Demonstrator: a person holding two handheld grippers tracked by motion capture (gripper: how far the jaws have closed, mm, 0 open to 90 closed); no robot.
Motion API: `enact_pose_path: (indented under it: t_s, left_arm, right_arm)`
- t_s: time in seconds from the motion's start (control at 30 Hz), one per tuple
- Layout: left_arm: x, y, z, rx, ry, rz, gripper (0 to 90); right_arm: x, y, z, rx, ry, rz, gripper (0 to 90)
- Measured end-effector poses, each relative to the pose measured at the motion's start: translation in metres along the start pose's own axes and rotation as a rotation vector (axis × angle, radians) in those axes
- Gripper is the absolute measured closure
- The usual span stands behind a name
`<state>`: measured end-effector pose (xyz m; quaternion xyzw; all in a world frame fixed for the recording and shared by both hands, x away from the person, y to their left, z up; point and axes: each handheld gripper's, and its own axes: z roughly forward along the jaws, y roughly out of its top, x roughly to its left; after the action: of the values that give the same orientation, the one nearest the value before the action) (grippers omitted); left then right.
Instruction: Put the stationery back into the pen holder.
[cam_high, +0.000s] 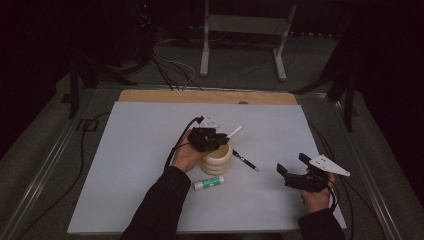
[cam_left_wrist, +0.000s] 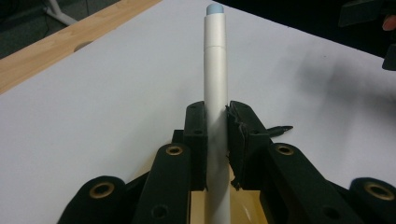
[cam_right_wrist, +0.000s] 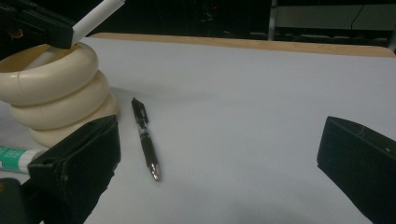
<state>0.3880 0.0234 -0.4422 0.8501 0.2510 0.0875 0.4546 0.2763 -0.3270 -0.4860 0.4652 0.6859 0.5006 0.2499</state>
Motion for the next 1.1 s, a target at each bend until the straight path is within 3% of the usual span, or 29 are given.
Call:
enact_pose_path:
  t_s: [0.4,0.57,0.73,1.1]
  left_arm:
    - [0.001,-0.003,0.001,-0.001,-0.003,-0.009,75.4]
    - [0.003,-0.002,-0.005,-0.038,-0.002,-0.028,52.9]
    - [0.001,-0.001,-0.008,-0.032,0.039,-0.027,27.6]
    - [0.001,0.001,-0.017,-0.057,0.067,-0.04,2.3]
  right_arm:
    - [0.0,0.0,0.0,-0.002,0.001,0.001,0.0]
    - [0.0,0.0,0.0,-0.002,0.0,0.002,0.0]
    - [0.0,0.0,0.0,-0.001,0.0,0.001,0.0]
    - [0.0,0.0,0.0,-0.002,0.001,0.002,0.0]
